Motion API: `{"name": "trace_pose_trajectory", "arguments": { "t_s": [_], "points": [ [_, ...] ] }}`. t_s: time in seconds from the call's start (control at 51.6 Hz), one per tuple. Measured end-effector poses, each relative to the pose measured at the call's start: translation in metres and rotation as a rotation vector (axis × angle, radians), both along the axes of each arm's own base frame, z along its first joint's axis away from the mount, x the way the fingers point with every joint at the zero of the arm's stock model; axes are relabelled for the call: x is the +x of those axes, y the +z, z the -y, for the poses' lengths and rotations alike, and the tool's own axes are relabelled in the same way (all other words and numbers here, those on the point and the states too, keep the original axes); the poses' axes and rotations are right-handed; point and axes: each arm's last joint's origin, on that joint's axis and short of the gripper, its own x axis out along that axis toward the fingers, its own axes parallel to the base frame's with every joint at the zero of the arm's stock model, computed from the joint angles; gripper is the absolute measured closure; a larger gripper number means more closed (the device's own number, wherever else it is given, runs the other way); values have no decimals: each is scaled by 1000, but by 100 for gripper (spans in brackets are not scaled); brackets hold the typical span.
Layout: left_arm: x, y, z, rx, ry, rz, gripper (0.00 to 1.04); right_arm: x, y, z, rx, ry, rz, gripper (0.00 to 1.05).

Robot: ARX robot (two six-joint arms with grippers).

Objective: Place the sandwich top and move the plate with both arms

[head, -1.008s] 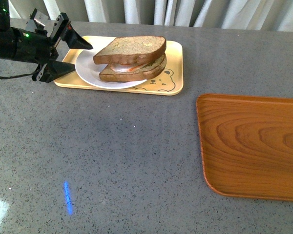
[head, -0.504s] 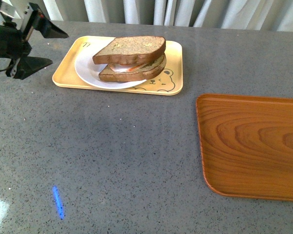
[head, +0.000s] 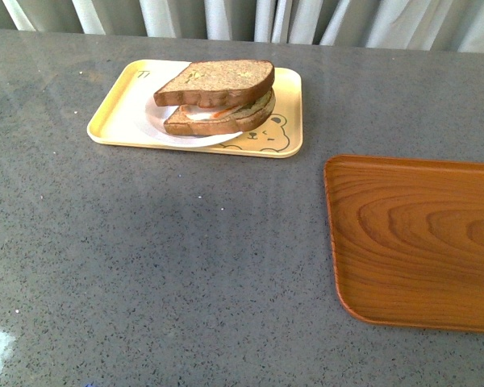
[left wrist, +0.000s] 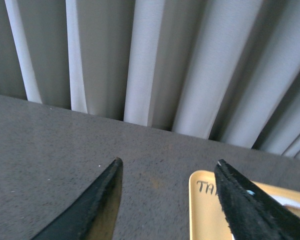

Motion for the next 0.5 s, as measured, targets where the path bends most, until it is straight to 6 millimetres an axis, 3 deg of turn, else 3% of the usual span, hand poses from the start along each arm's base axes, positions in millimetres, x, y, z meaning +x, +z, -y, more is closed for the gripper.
{"name": "trace_pose_trajectory", "arguments": {
  "t_s": [0.33, 0.504],
  "points": [
    [-83, 1, 16, 124, 7, -39, 103, 0, 0, 0, 0, 0, 0, 9],
    [-125, 12, 28, 132, 22, -49, 103, 0, 0, 0, 0, 0, 0, 9]
  ]
}}
